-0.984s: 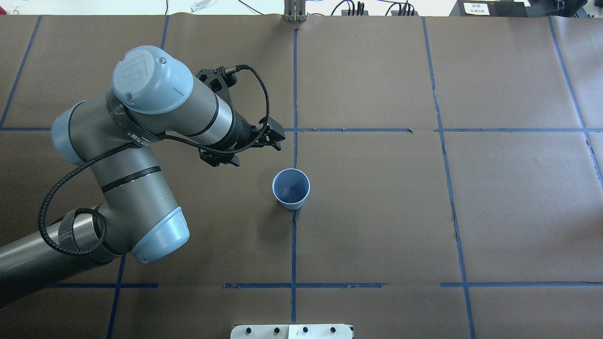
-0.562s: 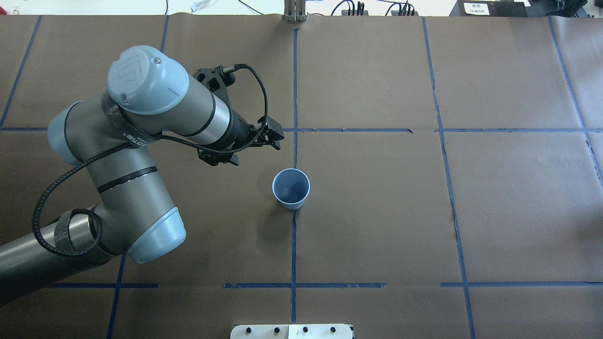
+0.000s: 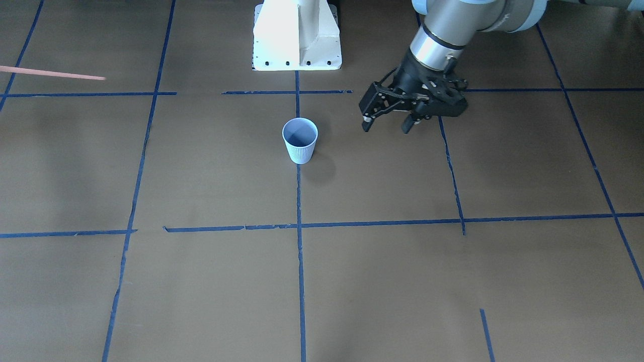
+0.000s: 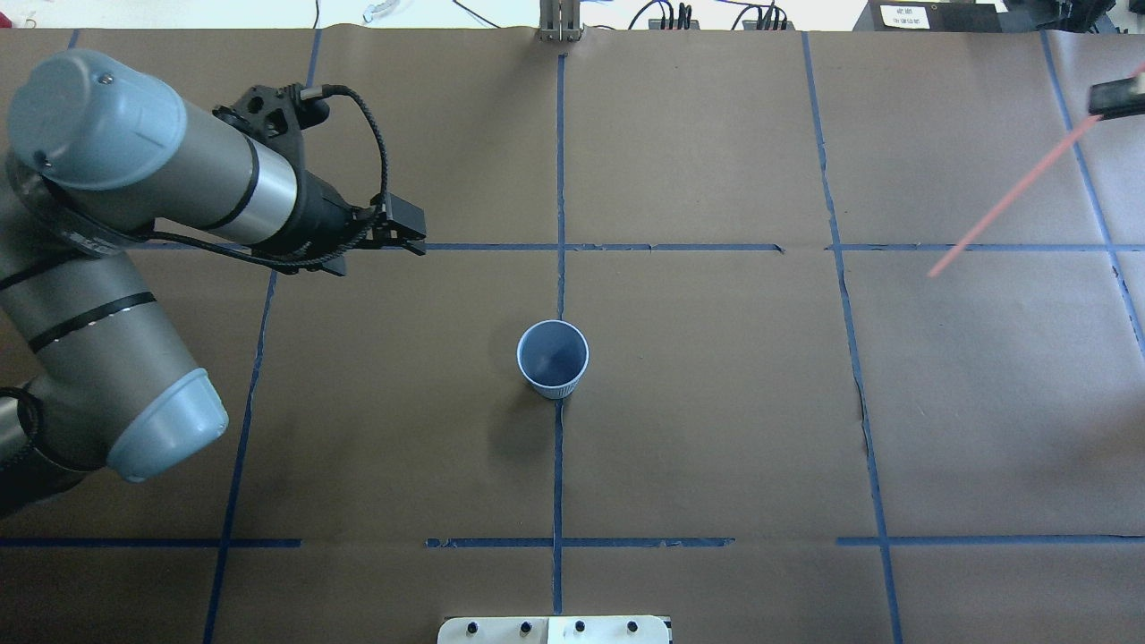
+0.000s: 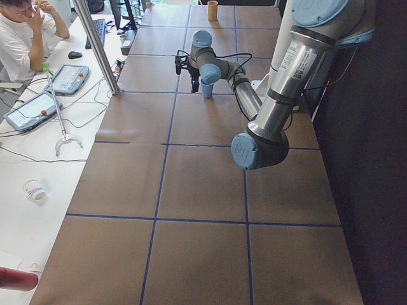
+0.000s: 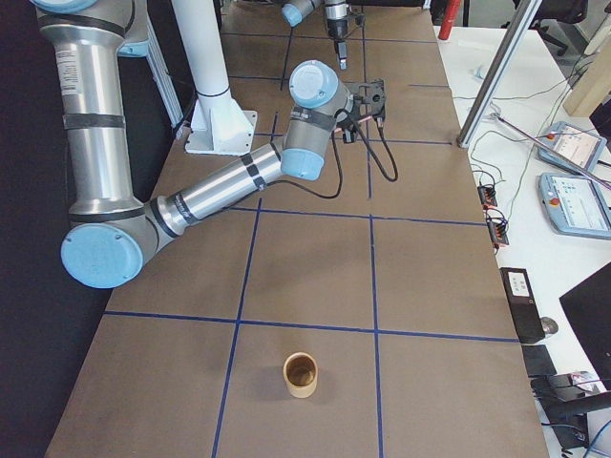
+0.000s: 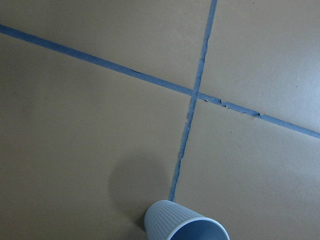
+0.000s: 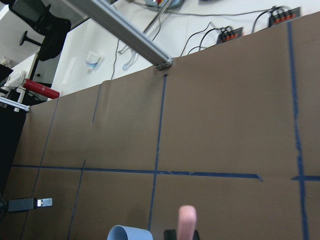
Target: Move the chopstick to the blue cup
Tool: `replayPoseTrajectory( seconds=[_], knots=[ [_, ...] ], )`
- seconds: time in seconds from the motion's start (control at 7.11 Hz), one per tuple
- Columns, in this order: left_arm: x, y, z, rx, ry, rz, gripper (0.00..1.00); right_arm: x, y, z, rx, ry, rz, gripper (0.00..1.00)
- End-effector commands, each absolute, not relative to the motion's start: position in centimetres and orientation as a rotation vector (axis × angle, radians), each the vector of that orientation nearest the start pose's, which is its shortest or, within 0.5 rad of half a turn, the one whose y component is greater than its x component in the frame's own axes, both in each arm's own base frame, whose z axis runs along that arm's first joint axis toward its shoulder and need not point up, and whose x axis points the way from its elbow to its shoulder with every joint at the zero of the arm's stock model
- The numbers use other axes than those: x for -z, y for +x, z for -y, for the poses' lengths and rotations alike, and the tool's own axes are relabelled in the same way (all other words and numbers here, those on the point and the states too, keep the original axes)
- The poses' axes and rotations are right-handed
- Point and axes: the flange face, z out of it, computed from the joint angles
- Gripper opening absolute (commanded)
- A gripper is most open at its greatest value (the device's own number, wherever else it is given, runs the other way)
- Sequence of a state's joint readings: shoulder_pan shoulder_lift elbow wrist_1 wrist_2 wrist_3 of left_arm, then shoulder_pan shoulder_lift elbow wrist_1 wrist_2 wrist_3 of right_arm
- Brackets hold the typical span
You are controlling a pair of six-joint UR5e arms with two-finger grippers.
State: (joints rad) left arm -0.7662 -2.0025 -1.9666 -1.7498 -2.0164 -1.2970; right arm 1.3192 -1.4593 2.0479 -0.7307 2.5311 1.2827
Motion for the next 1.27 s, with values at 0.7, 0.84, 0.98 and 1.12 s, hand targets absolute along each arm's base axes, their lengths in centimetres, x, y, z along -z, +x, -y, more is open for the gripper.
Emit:
replayPoseTrajectory(
  seconds=[0.7, 0.84, 0.98, 1.12],
  knots=[
    [-27.2, 29.7, 48.4, 0.208, 0.164, -1.000, 1.00, -15.6, -39.2, 36.9, -0.217, 0.556, 1.345, 0.01],
    [-27.3, 29.9, 48.3, 0.210, 0.160, -1.000, 1.00, -15.5, -41.6, 35.2, -0.233, 0.578, 1.312, 0.01],
    [-27.3, 30.0, 48.4, 0.206, 0.159, -0.999, 1.00, -15.6, -42.6, 34.3, -0.244, 0.598, 1.296, 0.01],
    [-27.4, 30.0, 48.4, 0.205, 0.159, -0.997, 1.00, -16.0, -42.8, 34.4, -0.255, 0.615, 1.253, 0.00]
  ],
)
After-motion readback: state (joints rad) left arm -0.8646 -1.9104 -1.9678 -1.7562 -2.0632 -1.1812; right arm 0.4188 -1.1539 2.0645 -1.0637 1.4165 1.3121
